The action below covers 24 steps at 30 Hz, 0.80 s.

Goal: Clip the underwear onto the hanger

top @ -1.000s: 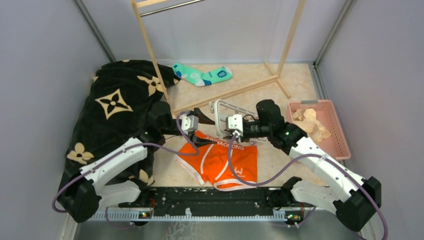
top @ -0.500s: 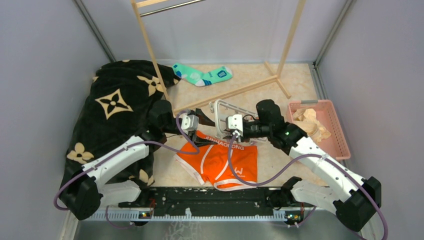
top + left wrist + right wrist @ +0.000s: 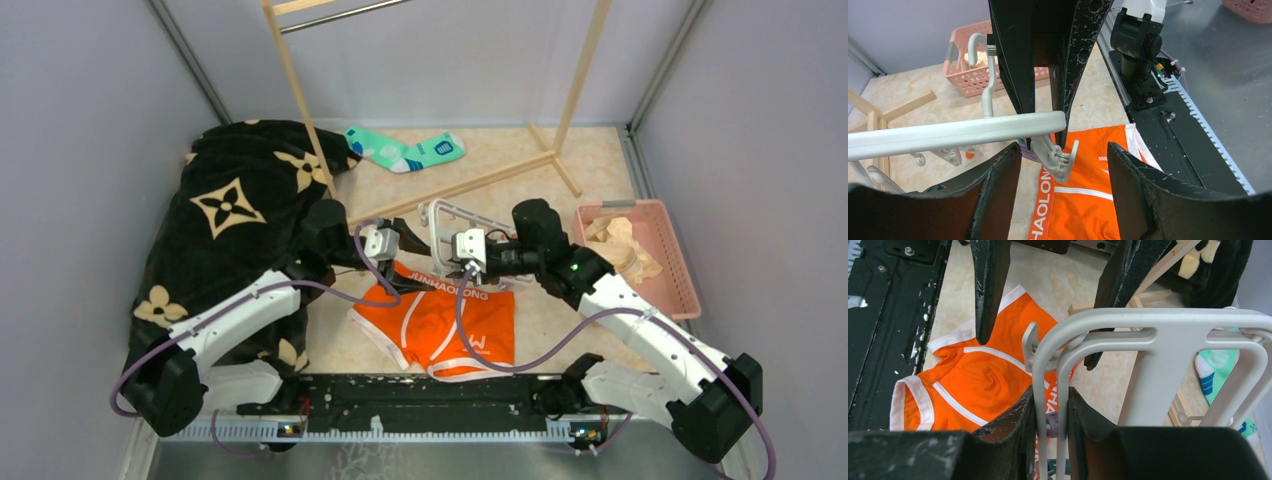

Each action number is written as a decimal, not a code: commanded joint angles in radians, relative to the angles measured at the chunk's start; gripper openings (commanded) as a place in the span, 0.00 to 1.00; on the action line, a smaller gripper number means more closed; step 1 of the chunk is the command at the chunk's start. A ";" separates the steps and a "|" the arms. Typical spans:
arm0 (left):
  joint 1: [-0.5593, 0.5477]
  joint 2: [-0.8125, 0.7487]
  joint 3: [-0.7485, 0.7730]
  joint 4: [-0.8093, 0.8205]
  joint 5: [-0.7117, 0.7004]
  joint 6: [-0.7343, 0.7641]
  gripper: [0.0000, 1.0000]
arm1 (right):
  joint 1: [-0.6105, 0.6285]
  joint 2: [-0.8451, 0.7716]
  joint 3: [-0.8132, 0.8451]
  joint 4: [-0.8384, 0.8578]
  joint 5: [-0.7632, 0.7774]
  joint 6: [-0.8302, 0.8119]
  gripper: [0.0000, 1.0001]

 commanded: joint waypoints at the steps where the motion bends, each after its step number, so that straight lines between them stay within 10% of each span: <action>1: -0.007 0.011 0.028 0.043 0.037 -0.018 0.69 | 0.005 -0.029 0.024 0.099 -0.035 -0.032 0.00; 24: -0.013 0.015 0.033 0.102 0.053 -0.078 0.65 | 0.011 -0.025 0.019 0.092 -0.020 -0.039 0.00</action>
